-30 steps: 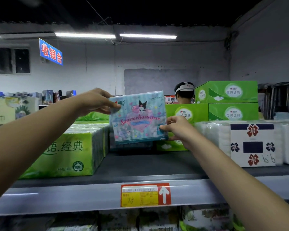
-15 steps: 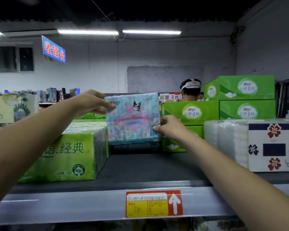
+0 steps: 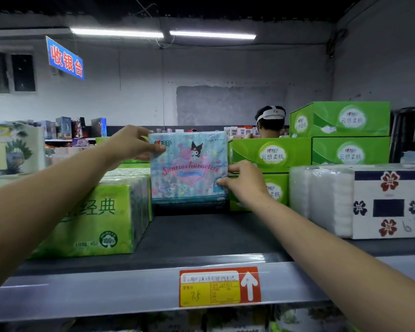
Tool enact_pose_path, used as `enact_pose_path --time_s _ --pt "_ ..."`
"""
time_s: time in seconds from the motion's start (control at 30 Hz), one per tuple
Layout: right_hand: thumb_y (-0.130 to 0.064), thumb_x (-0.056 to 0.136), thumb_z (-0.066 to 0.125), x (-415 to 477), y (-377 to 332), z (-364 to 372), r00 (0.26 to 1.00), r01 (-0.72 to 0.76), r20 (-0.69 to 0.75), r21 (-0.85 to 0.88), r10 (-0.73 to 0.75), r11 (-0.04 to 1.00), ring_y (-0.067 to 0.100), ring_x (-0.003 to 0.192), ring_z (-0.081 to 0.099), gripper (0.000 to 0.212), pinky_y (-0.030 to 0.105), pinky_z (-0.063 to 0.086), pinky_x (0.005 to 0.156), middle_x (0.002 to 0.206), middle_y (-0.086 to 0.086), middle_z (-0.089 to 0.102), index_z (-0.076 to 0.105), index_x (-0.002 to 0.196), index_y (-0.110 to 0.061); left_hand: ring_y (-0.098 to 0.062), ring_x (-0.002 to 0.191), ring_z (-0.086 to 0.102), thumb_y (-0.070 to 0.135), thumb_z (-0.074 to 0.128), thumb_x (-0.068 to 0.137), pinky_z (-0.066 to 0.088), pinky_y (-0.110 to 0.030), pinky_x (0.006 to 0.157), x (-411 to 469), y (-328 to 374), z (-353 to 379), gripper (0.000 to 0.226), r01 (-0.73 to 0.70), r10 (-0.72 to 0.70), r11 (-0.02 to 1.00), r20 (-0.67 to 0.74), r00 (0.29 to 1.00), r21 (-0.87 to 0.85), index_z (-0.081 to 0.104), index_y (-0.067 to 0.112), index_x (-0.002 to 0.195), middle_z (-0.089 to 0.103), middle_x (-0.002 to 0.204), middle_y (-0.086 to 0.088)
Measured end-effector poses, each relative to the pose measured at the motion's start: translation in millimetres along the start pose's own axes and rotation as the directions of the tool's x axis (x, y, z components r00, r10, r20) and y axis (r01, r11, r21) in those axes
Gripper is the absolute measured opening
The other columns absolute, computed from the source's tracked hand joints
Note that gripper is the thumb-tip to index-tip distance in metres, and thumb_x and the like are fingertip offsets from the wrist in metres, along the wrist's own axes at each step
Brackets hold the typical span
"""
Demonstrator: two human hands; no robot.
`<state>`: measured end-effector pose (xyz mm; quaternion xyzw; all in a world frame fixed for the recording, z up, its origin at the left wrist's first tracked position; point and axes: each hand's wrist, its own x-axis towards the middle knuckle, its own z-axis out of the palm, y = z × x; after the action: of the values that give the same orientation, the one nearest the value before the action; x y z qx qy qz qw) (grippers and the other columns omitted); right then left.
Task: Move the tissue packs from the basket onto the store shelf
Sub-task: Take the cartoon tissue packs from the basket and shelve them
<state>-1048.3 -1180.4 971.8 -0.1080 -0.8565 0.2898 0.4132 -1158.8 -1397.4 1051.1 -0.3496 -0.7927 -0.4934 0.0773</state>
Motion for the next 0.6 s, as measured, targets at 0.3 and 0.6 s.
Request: enact_pose_path --time_s 0.3,0.6 --pt "-0.03 0.075 0.077 -0.9 5.7 2.2 0.998 0.034 0.065 -0.183 -0.023 0.983 0.012 0.092 0.041 0.041 0.025 0.04 0.084 0.105 0.0 0.037 0.068 0.11 -0.009 -0.025 0.089 0.064 0.016 0.066 0.085 0.055 -0.033 0.073 -0.1 -8.5 5.8 0.039 -0.024 0.004 0.98 0.101 0.995 0.197 0.053 0.011 0.121 0.067 0.094 -0.013" --pt "-0.034 0.072 0.079 -6.2 9.3 0.9 0.989 0.051 0.144 -0.249 -0.015 0.967 0.016 0.092 0.044 0.037 0.031 0.046 0.085 0.108 0.001 0.033 0.066 0.101 -0.015 -0.027 0.092 0.06 0.028 0.069 0.083 0.039 -0.033 0.083 -2.9 -10.4 8.5 0.043 -0.038 -0.007 0.942 0.133 0.991 0.332 0.052 0.016 0.121 0.068 0.097 -0.011"
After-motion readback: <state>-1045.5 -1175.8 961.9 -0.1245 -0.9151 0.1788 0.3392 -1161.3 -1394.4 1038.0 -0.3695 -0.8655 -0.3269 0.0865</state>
